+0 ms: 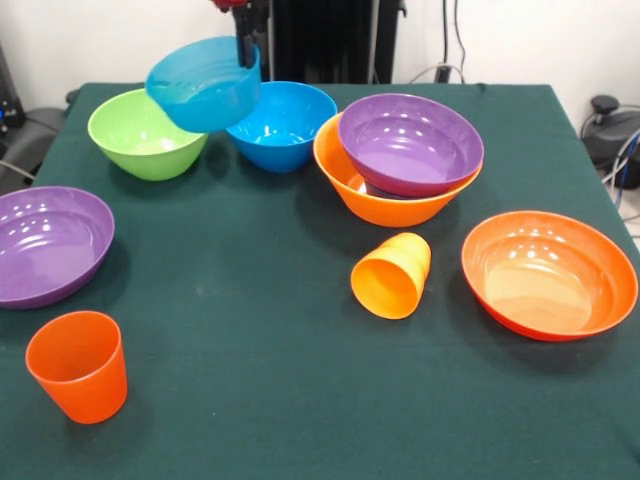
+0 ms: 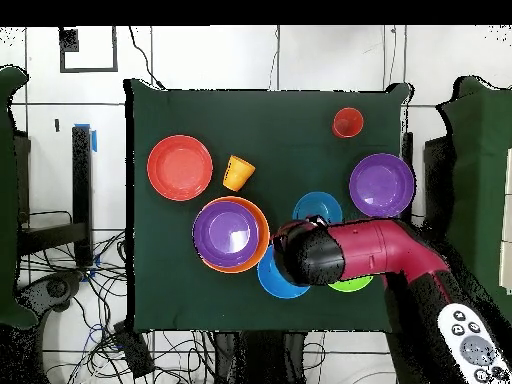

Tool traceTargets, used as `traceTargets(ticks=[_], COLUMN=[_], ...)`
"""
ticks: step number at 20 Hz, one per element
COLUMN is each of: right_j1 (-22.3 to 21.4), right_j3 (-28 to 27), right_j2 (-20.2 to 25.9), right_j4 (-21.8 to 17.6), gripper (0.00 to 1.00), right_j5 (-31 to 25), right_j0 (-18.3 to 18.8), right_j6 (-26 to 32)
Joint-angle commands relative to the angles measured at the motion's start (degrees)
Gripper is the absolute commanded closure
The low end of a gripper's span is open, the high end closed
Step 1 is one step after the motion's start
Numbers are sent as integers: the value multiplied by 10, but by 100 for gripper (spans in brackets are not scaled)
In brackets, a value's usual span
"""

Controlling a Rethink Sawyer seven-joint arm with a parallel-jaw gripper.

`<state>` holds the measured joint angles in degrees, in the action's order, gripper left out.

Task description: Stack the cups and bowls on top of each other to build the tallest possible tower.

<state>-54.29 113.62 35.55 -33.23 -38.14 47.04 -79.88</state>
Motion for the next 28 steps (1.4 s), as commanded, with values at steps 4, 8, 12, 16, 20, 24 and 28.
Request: traceTargets(ticks=[4,8,12,16,20,24,28], right_j1=[3,5,8,6,5,11,15], right_j3=[60,62,64,65,70,64,60], right_j2=[-31,-48,-69,-88,-107,-125,-145], right_j4=[-18,-17,-16,-11,-12,-15,-18], gripper=[100,100,100,100,100,100,100], right_j5=[70,84,100,111,125,133,139], right_j0=[-46,-69,-94,-117,-133,-155,-180], right_j6=[-82,-99,-114,-126,-133,-146,-163])
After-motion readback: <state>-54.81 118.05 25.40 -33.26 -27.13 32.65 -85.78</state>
